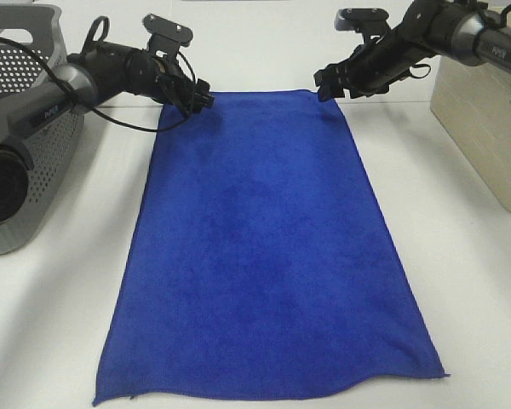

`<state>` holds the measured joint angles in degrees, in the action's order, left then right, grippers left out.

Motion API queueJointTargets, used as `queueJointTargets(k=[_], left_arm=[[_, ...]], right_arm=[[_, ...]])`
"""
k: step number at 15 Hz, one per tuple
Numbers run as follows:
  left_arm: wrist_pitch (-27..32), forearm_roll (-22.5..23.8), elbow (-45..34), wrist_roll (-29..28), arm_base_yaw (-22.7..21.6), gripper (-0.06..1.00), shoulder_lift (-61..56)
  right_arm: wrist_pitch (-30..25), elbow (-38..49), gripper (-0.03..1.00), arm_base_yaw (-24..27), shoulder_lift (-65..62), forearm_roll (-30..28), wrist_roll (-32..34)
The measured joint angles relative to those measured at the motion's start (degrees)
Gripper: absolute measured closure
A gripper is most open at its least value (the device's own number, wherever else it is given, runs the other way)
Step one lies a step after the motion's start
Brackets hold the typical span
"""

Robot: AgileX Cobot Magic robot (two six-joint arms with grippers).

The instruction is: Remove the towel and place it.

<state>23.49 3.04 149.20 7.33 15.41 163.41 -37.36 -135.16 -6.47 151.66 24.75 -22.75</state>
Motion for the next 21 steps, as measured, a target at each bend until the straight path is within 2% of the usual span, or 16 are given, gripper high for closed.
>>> queueJointTargets(k=[2, 4, 6, 8, 10, 11, 12, 14, 16, 17, 19, 21], left_arm=[[7.16, -0.86, 0.0, 0.0, 0.0, 0.13, -2.69], [19.71, -3.04, 0.0, 0.0, 0.0, 0.13, -7.16], [33.63, -3.55, 0.0, -0.34, 0.23, 0.13, -11.69], [43.66, -3.78, 0.0, -1.2, 0.34, 0.13, -16.62], [45.66, -3.72, 0.0, -1.6, 0.34, 0.13, -20.23], [45.89, -3.5, 0.0, -4.87, -0.11, 0.13, -23.26], [45.89, -3.38, 0.0, -6.88, -0.86, 0.13, -24.41], [45.95, -3.04, 0.0, -7.91, -4.13, 0.13, -26.7], [46.01, -4.07, 0.0, -8.25, -8.94, 0.13, -28.48], [46.01, -5.27, 0.0, -8.25, -11.4, 0.13, -29.22], [46.01, -6.25, -2.46, -7.85, -13.52, 0.13, -32.95], [45.95, -4.58, -10.43, -7.33, -13.58, 0.13, -40.22]], right_arm=[[-3.84, 0.0, 0.27, 0.0, -2.86, 0.0, 0.97], [-11.46, -0.11, 0.21, 0.0, -7.16, -0.11, 4.64], [-19.25, -0.17, 0.2, 0.0, -11.69, -0.92, 8.14], [-25.32, -0.17, 0.2, 0.0, -16.67, -2.29, 11.52], [-29.97, -0.17, 0.19, 0.0, -21.31, -4.87, 13.98], [-31.97, -0.17, 0.19, 0.0, -25.61, -9.97, 18.96], [-32.2, -0.17, 0.19, 0.0, -27.1, -13.12, 20.86], [-32.43, -0.17, 0.19, 0.0, -29.79, -17.19, 22.75], [-32.31, 1.32, 0.19, 0.0, -32.83, -17.88, 22.75], [-32.37, 4.07, 0.19, 0.0, -35.01, -17.93, 22.75], [-32.37, 11.23, 0.19, 0.0, -40.91, -17.99, 22.75], [-32.37, 21.08, 0.19, 0.0, -49.85, -18.28, 22.75]])
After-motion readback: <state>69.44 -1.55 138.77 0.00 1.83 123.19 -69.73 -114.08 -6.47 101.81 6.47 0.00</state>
